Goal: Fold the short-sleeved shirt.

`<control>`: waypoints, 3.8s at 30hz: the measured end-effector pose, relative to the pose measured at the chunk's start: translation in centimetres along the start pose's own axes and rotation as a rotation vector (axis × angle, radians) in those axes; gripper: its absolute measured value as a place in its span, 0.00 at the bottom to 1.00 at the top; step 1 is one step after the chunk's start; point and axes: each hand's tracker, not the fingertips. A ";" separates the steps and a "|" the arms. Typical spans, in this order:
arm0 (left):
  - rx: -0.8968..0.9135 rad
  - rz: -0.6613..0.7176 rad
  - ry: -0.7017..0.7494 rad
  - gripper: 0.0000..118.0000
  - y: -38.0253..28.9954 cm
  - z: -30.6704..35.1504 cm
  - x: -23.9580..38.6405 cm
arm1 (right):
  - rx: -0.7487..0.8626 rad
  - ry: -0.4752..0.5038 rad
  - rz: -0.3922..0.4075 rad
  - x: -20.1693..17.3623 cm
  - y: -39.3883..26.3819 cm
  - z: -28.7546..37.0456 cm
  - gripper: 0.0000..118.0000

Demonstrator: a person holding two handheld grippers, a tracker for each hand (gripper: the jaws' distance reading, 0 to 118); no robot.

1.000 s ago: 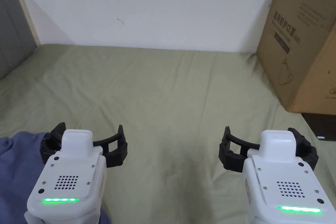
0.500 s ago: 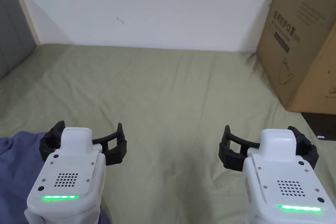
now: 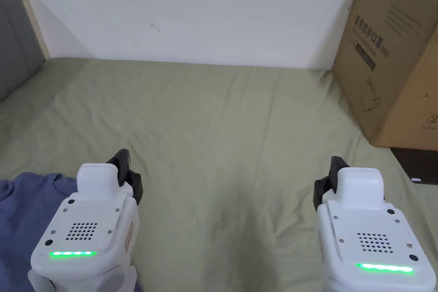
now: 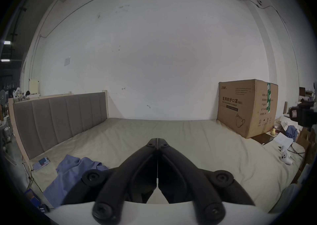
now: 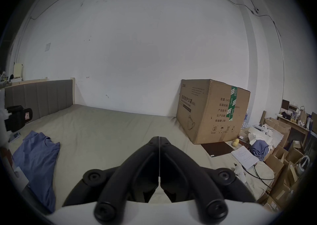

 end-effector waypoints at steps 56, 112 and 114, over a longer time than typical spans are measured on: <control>-0.680 0.283 0.394 0.83 -7.6 -2.3 -24.2 | -0.011 0.546 0.015 -20.8 1.4 -3.5 0.00; -0.408 0.148 -0.692 0.02 17.3 -13.2 10.3 | 0.038 0.046 -0.080 5.2 0.8 -2.4 0.00; -0.466 0.139 -0.722 0.02 15.3 -13.6 12.0 | 0.034 0.018 -0.079 6.1 0.5 -2.2 0.00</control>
